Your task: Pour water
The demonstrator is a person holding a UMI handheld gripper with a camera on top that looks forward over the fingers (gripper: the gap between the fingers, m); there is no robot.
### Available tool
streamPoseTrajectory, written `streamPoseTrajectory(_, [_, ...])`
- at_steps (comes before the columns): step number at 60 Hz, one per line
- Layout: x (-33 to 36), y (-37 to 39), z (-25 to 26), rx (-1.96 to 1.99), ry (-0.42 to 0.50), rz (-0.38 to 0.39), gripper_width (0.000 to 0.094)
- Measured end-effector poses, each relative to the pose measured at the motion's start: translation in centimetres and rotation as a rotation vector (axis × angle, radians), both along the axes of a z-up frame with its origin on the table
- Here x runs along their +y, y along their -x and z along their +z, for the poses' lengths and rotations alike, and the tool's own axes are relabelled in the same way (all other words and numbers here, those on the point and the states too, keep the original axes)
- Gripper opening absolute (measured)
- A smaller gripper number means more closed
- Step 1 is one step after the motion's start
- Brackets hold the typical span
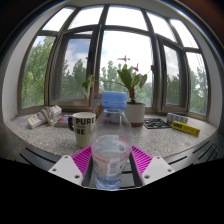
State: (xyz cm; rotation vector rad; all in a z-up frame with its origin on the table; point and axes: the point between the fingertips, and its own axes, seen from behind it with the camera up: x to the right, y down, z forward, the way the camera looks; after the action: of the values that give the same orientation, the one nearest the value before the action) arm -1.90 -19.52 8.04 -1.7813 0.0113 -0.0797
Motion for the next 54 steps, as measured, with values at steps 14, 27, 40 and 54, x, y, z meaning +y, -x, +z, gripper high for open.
streamPoseTrajectory(14, [0.1, 0.4, 0.2, -0.008, -0.042, 0.005, 0.0358])
streamPoseTrajectory(27, [-0.8, -2.3, 1.6, -0.061, -0.016, -0.098, 0.0333])
streamPoseTrajectory(40, [0.8, -11.1, 9.9, -0.417, -0.055, -0.321, 0.0332])
streamPoseTrajectory(54, [8.3, -14.3, 24.2, -1.159, -0.101, -0.443, 0.0332])
